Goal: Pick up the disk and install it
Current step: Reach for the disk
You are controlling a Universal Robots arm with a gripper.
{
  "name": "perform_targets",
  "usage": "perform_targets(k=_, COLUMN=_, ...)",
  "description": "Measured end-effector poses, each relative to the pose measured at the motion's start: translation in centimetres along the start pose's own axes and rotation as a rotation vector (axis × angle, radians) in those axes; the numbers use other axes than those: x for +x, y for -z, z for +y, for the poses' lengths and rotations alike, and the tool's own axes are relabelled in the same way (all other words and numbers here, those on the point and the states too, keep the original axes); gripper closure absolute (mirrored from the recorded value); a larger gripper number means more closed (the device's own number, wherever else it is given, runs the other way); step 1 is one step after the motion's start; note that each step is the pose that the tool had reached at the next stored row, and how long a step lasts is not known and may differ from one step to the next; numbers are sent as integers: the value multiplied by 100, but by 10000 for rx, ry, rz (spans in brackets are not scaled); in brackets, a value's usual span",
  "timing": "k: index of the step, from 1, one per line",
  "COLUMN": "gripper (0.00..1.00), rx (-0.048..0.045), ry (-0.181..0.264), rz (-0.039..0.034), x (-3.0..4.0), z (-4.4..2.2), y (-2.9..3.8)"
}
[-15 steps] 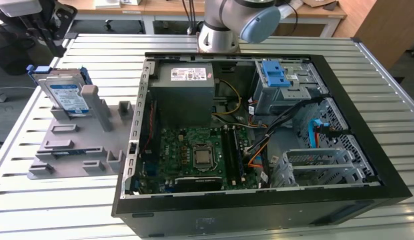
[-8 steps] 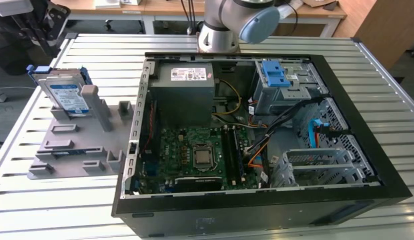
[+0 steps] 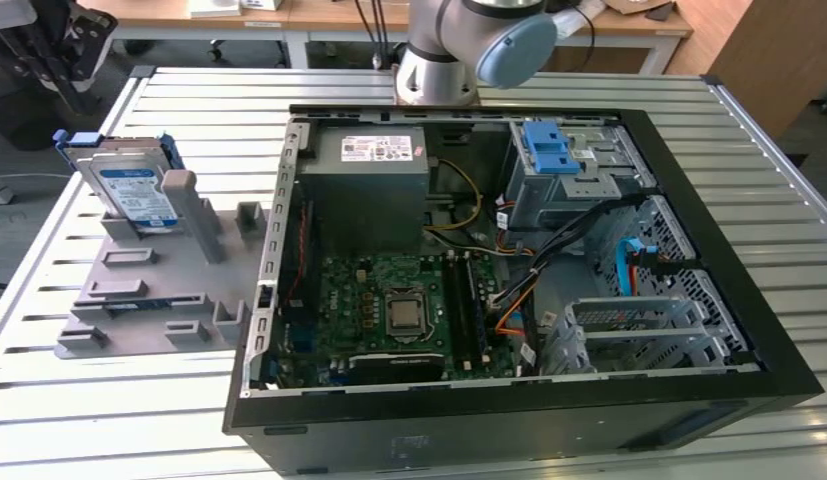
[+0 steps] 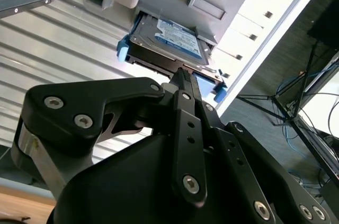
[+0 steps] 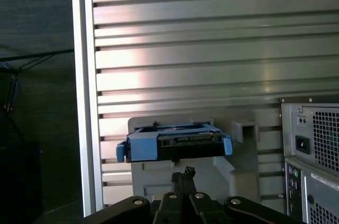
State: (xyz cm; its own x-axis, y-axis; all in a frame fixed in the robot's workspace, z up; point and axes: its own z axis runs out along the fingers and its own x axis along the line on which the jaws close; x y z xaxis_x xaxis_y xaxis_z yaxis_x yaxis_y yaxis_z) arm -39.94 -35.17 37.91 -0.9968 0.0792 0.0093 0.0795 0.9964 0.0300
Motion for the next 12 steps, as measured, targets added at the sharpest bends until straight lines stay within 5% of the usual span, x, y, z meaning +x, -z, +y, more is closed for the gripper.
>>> perform_targets(k=12, gripper=89, rx=1, ry=0, rz=7, x=185, z=10, y=-17)
